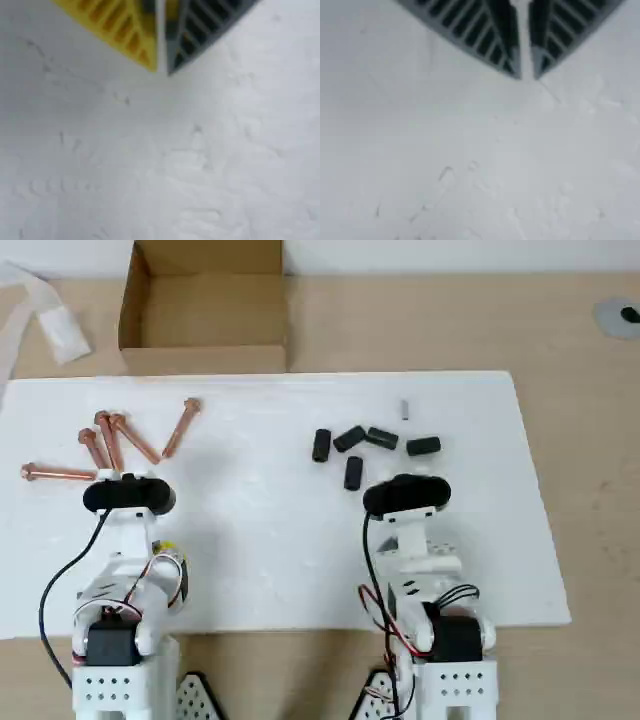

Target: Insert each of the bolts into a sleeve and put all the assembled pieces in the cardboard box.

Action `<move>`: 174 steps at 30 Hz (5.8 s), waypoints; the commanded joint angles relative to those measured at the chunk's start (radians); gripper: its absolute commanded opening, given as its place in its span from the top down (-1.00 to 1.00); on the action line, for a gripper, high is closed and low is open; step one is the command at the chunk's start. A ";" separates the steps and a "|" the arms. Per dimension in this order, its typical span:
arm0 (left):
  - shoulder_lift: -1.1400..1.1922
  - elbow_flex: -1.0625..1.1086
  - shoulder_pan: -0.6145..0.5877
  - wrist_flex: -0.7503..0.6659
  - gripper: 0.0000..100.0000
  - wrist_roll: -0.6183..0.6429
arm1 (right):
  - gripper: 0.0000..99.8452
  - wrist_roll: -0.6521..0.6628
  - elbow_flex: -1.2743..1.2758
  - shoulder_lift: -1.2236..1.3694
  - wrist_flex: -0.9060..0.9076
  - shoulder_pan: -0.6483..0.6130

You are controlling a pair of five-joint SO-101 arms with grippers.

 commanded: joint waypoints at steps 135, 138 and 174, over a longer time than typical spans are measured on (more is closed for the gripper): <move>1.925 -1.445 -0.603 -0.166 0.89 0.812 | 0.78 0.315 -1.758 1.851 0.532 -0.061; 1.957 -1.445 -0.614 -0.193 0.89 0.812 | 0.78 0.322 -1.756 1.854 0.532 -0.061; 2.279 -1.743 -0.476 -0.140 0.68 0.778 | 0.78 0.338 -1.753 1.857 0.532 -0.061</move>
